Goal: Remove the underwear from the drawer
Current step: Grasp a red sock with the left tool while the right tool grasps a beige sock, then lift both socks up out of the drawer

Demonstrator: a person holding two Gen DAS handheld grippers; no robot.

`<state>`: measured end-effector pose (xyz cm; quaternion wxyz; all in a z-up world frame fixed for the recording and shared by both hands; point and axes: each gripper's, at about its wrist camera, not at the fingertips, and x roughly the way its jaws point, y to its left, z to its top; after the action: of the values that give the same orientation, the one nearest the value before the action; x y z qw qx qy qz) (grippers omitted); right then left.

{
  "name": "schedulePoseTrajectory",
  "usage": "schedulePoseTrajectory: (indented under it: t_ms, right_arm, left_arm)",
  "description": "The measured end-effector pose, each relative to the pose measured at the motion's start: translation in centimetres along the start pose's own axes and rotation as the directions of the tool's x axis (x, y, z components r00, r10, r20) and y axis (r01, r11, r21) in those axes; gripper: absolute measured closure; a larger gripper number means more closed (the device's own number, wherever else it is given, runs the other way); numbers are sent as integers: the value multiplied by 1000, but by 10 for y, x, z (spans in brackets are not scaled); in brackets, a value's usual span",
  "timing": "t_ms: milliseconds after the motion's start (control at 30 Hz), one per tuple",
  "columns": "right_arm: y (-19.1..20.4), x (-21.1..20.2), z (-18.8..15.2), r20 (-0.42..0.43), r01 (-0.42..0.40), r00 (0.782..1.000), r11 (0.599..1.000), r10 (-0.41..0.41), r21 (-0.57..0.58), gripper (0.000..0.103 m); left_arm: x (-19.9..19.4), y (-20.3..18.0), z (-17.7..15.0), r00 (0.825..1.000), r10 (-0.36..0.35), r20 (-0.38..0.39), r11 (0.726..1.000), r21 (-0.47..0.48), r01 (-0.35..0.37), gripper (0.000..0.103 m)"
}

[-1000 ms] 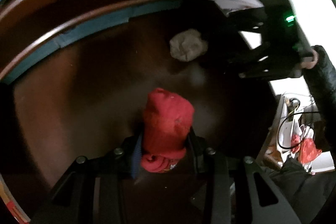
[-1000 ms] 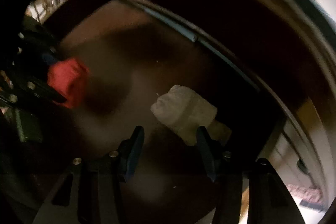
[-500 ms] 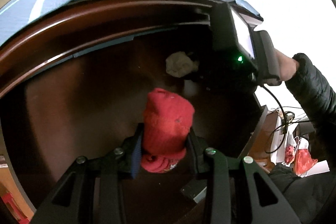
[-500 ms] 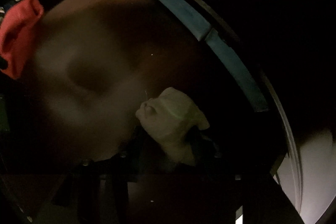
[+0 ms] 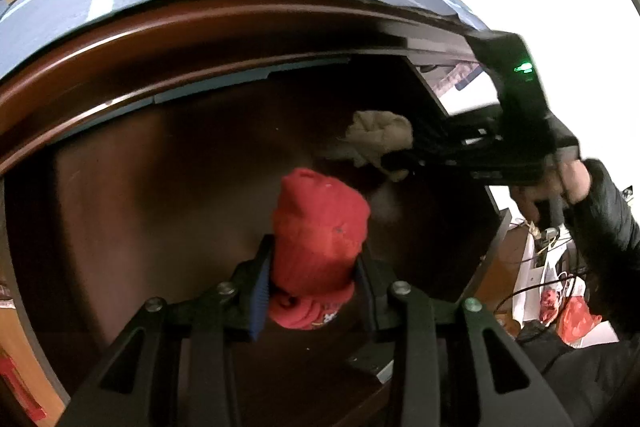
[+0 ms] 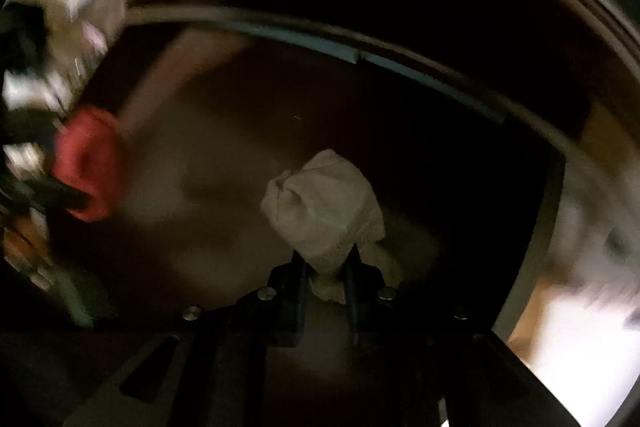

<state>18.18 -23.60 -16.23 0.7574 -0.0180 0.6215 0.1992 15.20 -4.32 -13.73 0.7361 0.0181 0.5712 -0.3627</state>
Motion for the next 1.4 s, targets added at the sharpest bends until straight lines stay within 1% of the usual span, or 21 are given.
schedulePoseTrajectory:
  t_ms: [33,100,133,167,200,267,300,333,367,433,567,633,733,833,933,1000,1067,1133,1233,1367,1400]
  right_arm:
    - [0,-4,-7,18,-49,999,998,48,45,85]
    - [-1,-9,-13,77,-162,985,980,154,119,85]
    - [2,-13,-17,109,-213,974,966,198,147,85]
    - [5,-19,-20,150,-271,958,945,246,182,85]
    - [7,-22,-21,180,-306,945,930,271,206,85]
    - [13,-28,-24,246,-355,923,902,295,248,85]
    - [17,-31,-27,289,-379,908,888,303,260,85]
    - [21,-31,-27,319,-387,899,883,299,264,85]
    - [25,-34,-28,363,-383,890,884,275,269,85]
    - [30,-38,-23,416,-391,872,877,257,279,85]
    - [22,-66,-39,525,-432,820,849,228,306,85]
    - [29,-76,-38,566,-426,800,854,200,300,85]
    - [38,-96,-43,589,-421,784,864,196,274,85]
    - [46,-106,-39,614,-402,770,880,175,254,85]
    - [52,-118,-36,640,-386,753,891,156,238,85]
    - [54,-125,-32,658,-381,739,895,145,231,85]
    - [57,-131,-27,679,-377,722,899,133,225,85]
    - [61,-139,-21,695,-359,709,908,117,214,85]
    - [67,-148,-15,717,-341,689,919,102,198,85]
    - [74,-155,-4,732,-319,675,931,91,178,85]
    - [75,-156,0,735,-318,672,932,92,174,85]
  left_arm:
    - [-1,1,0,1000,0,3,1000,-2,0,67]
    - [-4,1,-1,1000,-3,13,1000,-8,3,67]
    - [-6,1,-1,1000,-5,20,1000,-11,5,67]
    - [-9,1,-2,999,-10,36,1000,-16,11,67]
    - [-12,2,-2,999,-13,46,1000,-22,14,67]
    - [-18,3,-2,997,-6,73,999,-36,9,67]
    - [-20,2,-2,996,10,88,999,-40,-7,67]
    - [-23,2,-2,994,31,105,999,-44,-26,67]
    - [-26,2,-1,992,44,122,998,-53,-37,67]
    - [-31,4,-1,987,56,149,996,-77,-45,67]
    - [-44,3,-4,970,99,220,990,-116,-75,67]
    - [-49,2,-2,964,98,248,990,-124,-69,67]
    - [-59,-2,-1,952,88,292,991,-127,-52,67]
    - [-70,-6,2,940,109,324,990,-120,-73,67]
    - [-81,-7,8,925,117,361,990,-118,-79,67]
    - [-90,-7,12,911,128,393,989,-119,-87,67]
    - [-98,-8,17,897,152,415,987,-116,-114,67]
    - [-105,-7,23,882,173,438,984,-116,-135,67]
    - [-108,-5,31,870,189,455,982,-114,-153,67]
    - [-112,-7,45,847,226,481,974,-109,-198,67]
    - [-113,-7,47,844,231,484,973,-109,-203,67]
